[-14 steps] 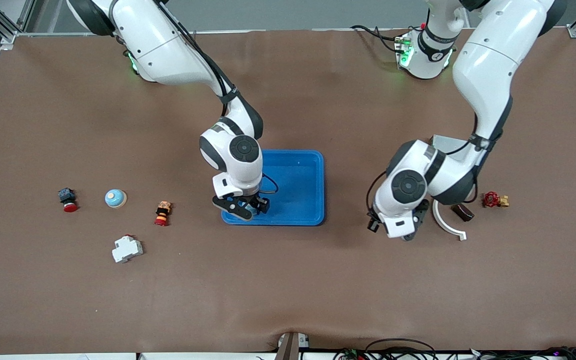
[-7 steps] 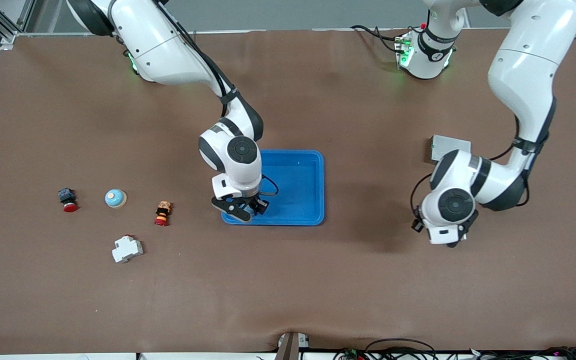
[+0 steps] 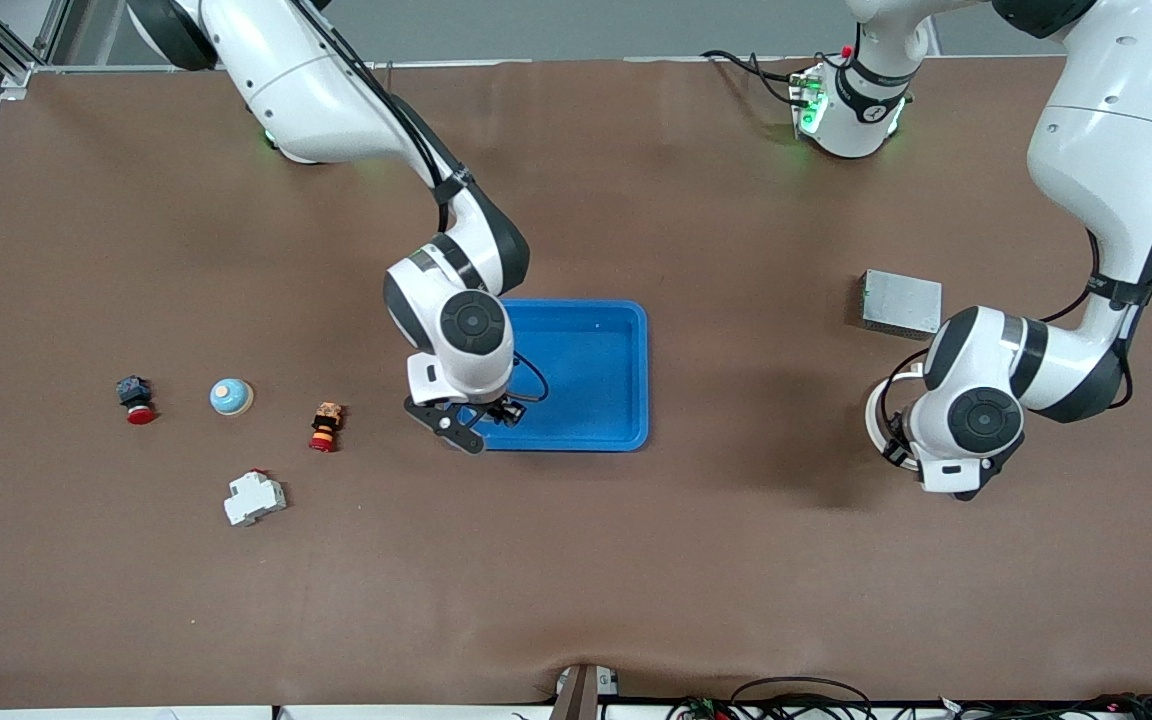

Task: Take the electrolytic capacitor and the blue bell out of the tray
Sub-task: 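Carry the capacitor toward the white arc while the right gripper carries the bell, then lower the capacitor beside the first one while the right gripper lowers the bell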

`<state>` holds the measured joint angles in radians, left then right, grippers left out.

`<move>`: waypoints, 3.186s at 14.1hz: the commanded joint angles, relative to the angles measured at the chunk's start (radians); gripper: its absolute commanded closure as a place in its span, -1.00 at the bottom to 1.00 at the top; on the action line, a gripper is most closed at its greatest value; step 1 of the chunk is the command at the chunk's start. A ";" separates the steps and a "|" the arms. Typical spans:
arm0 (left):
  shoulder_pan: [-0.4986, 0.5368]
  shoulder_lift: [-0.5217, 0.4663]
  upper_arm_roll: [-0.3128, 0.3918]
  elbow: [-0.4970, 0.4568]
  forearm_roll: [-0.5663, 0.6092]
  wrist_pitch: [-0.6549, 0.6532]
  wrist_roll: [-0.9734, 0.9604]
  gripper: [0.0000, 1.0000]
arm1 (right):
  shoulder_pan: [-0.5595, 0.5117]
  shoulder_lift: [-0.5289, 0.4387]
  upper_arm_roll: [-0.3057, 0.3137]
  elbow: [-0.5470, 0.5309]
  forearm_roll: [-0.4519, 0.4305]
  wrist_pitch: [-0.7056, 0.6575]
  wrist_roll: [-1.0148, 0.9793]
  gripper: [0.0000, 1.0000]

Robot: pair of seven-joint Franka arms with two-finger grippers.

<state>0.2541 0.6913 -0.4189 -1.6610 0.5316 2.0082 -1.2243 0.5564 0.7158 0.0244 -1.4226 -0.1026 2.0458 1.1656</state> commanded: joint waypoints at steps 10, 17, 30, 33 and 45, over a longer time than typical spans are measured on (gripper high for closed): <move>0.016 -0.038 -0.021 -0.034 0.014 -0.014 0.134 1.00 | -0.435 -0.242 0.016 0.014 0.021 -0.260 -0.972 1.00; 0.016 -0.032 -0.023 -0.026 0.019 -0.012 0.169 1.00 | -0.705 -0.181 0.017 -0.113 0.001 0.055 -1.482 1.00; 0.135 -0.023 -0.020 -0.023 0.037 0.073 0.366 1.00 | -0.856 0.051 0.022 -0.088 0.076 0.321 -1.753 1.00; 0.230 -0.021 -0.020 -0.057 0.037 0.196 0.543 1.00 | -0.866 0.076 0.025 -0.068 0.095 0.323 -1.770 1.00; 0.263 0.019 -0.026 -0.029 0.139 0.365 0.649 -1.00 | -0.879 0.103 0.022 -0.053 0.207 0.343 -1.913 1.00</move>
<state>0.5070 0.7332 -0.4309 -1.6880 0.6447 2.3728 -0.6089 -0.3020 0.7992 0.0261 -1.5087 0.0822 2.3871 -0.6996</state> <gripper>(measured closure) 0.414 0.374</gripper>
